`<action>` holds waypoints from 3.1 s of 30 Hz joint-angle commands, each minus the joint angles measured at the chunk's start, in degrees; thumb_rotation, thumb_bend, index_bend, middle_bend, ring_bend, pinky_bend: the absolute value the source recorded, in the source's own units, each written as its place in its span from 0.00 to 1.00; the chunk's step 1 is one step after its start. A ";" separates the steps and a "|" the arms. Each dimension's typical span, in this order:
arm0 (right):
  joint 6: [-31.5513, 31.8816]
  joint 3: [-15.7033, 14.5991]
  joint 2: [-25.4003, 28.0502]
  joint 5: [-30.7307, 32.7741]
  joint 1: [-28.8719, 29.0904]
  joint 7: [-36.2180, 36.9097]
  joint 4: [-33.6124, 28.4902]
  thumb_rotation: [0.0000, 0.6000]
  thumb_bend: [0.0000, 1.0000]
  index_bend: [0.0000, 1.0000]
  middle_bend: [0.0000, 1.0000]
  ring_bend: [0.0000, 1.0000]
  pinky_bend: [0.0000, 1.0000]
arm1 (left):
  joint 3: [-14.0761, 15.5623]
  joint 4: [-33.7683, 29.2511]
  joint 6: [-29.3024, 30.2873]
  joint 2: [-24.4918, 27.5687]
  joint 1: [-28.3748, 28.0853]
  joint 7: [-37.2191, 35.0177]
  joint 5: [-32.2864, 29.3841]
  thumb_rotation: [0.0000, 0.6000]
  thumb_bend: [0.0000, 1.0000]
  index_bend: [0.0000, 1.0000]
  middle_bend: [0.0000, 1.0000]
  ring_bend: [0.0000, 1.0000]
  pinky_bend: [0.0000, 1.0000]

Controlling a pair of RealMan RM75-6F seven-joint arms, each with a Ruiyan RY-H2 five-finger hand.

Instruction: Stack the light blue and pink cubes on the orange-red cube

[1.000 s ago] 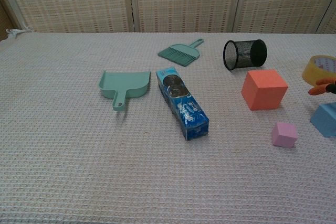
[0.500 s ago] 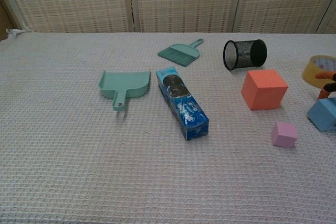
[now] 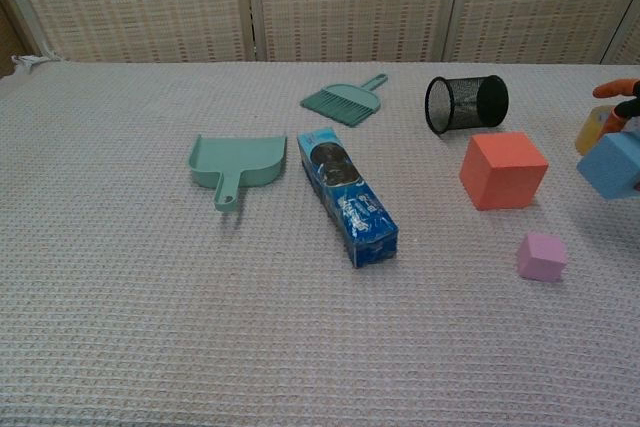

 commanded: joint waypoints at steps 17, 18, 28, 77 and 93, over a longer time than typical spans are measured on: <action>-5.32 3.78 -0.20 18.61 12.60 -14.88 -8.12 1.00 0.19 0.50 0.02 0.00 0.13 | -0.26 0.26 -0.53 0.30 -0.37 -1.08 -1.06 1.00 0.47 0.00 0.00 0.00 0.15; -5.19 3.65 -0.56 19.14 12.93 -15.29 -7.93 1.00 0.19 0.50 0.02 0.00 0.13 | -0.24 0.27 -0.59 0.32 -0.38 -1.12 -1.10 1.00 0.47 0.00 0.00 0.00 0.15; -3.87 2.64 -3.03 23.97 15.49 -17.37 -5.63 1.00 0.19 0.50 0.02 0.00 0.13 | -0.07 0.16 -0.67 0.49 -0.46 -1.43 -1.02 1.00 0.47 0.00 0.00 0.00 0.15; 2.62 1.04 -6.97 31.47 18.36 -20.11 -5.11 1.00 0.19 0.48 0.02 0.00 0.15 | 0.19 0.09 -0.83 1.38 -0.69 -3.67 -0.61 1.00 0.47 0.00 0.00 0.00 0.15; 3.60 0.74 -8.65 33.01 19.15 -21.63 -4.23 1.00 0.19 0.41 0.02 0.00 0.15 | 0.07 0.36 -1.16 1.63 -0.81 -4.47 -1.00 1.00 0.47 0.00 0.00 0.00 0.15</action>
